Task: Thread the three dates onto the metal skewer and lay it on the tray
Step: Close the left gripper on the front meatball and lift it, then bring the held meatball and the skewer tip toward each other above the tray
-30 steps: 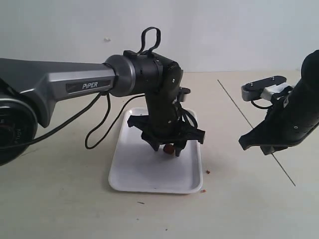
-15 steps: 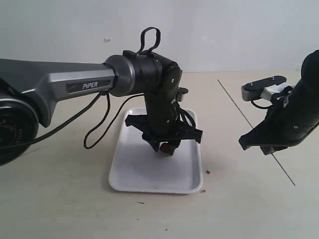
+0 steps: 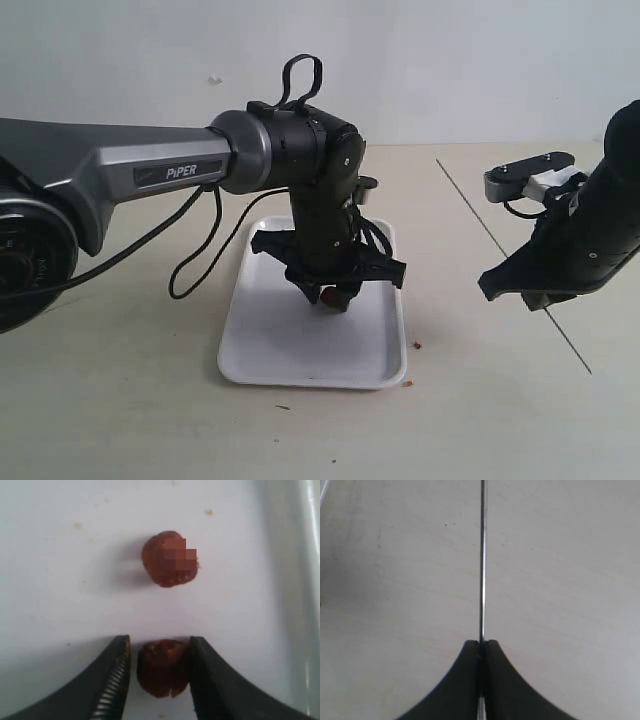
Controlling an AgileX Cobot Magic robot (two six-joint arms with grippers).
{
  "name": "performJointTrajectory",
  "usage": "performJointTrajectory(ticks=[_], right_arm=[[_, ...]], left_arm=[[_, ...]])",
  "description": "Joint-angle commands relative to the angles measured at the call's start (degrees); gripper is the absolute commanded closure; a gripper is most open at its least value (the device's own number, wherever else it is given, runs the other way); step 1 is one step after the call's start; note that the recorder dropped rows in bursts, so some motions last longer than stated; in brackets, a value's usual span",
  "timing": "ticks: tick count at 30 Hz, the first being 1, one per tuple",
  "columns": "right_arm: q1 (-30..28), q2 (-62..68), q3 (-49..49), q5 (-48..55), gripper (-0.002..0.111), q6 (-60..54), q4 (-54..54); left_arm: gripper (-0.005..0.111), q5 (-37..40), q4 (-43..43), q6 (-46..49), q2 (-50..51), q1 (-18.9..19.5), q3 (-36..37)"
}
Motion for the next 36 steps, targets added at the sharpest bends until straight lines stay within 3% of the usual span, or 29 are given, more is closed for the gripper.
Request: performJointTrajectory(ticks=[1,4,10,20,30,36], right_arm=[[-0.31,-0.52,-0.04,-0.51,0.108,-0.22,0.33],[-0.31,-0.52,-0.04,-0.39,0.108,-0.22,0.67],[-0.31,-0.52,-0.04,0.34,0.108,-0.22,1.00],[-0.31,-0.52,-0.04,0.34,0.108,-0.22,1.00],[-0.20,-0.52,-0.04,-0.78,0.108,-0.22,4.14],[-0.20,-0.52,-0.04,-3.89,0.108,-1.24,8.46]], left_arm=[[0.068,0.89,-1.02,0.39,1.07,-0.28,0.21],[0.069,0.89,-1.02,0.39,1.07,-0.28,0.21],[0.088,1.34,-1.02,1.38,1.07,-0.28,0.21],[0.085,1.32,-0.55,5.75,-2.93,0.26,0.21],[0.086,0.75,-1.02,8.25,-15.38,7.92,0.21],[0.086,-0.16,-1.79,8.39,-16.62,9.37,0.21]])
